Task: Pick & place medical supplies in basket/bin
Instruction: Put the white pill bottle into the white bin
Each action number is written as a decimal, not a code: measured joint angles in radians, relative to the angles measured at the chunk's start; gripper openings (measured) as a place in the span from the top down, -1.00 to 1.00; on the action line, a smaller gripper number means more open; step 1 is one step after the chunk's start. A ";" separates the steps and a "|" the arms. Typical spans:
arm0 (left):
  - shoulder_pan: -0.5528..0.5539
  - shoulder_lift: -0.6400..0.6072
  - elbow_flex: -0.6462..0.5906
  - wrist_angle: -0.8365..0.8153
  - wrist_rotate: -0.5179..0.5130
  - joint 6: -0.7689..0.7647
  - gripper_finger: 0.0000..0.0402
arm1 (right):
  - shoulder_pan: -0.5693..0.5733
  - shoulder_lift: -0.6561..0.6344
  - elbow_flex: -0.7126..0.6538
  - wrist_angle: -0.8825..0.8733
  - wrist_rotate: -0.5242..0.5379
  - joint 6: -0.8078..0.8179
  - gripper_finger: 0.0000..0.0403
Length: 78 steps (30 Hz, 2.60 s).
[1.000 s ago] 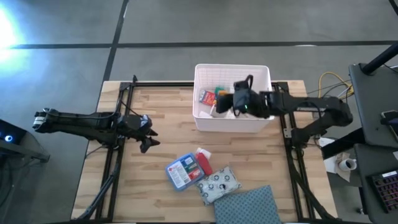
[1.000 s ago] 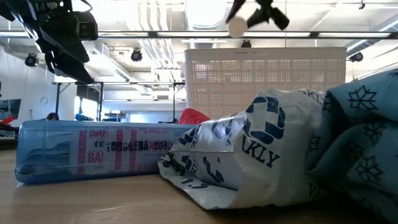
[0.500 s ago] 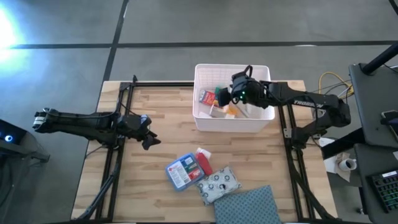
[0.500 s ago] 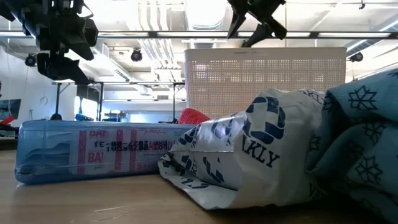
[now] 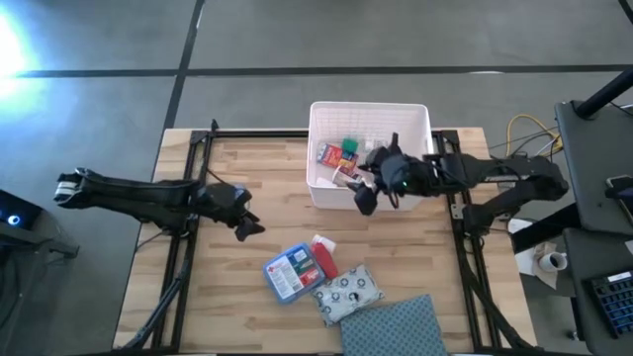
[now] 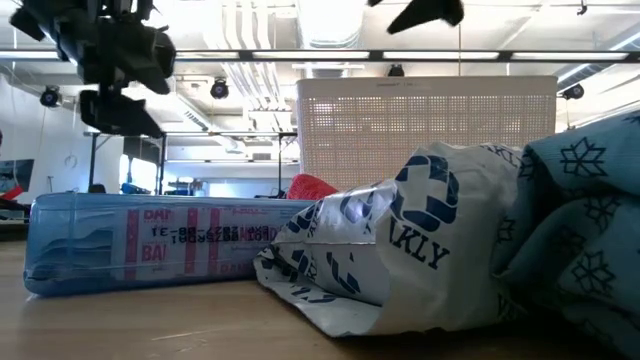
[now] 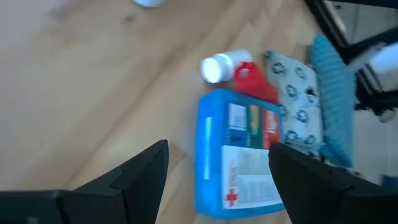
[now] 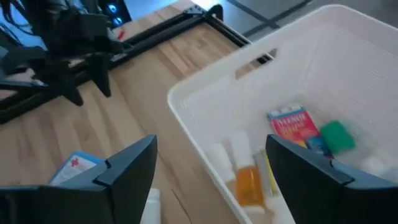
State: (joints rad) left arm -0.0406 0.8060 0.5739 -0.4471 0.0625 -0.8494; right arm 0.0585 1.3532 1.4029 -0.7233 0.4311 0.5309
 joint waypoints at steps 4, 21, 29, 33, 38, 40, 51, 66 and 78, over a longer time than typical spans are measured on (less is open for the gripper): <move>0.000 0.090 0.000 0.097 0.058 0.049 -0.27 | 0.037 -0.024 0.000 -0.090 0.040 0.073 -0.43; 0.056 0.456 0.181 0.180 -0.092 0.610 -0.26 | 0.183 0.001 -0.014 -0.174 0.043 0.259 -0.42; 0.061 0.694 0.391 0.189 -0.007 0.848 -0.04 | 0.249 0.043 -0.014 -0.223 0.040 0.364 -0.42; 0.061 0.807 0.495 0.175 0.070 0.928 0.03 | 0.268 0.048 -0.014 -0.241 0.041 0.414 -0.42; 0.061 0.889 0.568 0.162 0.147 0.944 0.04 | 0.285 0.048 -0.014 -0.241 0.041 0.461 -0.42; 0.054 0.910 0.582 0.168 0.147 0.921 0.04 | 0.292 0.048 -0.013 -0.241 0.041 0.474 -0.42; 0.000 0.968 0.581 0.183 0.146 0.746 0.04 | 0.328 0.048 -0.013 -0.277 0.061 0.469 -0.42; -0.058 0.970 0.482 0.318 0.134 0.530 0.05 | 0.328 0.047 -0.013 -0.359 0.088 0.332 -0.39; -0.057 0.928 0.535 0.341 -0.145 0.908 0.05 | 0.327 0.020 -0.014 -0.438 0.131 0.339 -0.27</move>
State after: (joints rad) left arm -0.0975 1.7340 1.1090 -0.1064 -0.0821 0.0581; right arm 0.3859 1.3732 1.3891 -1.1613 0.5617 0.8700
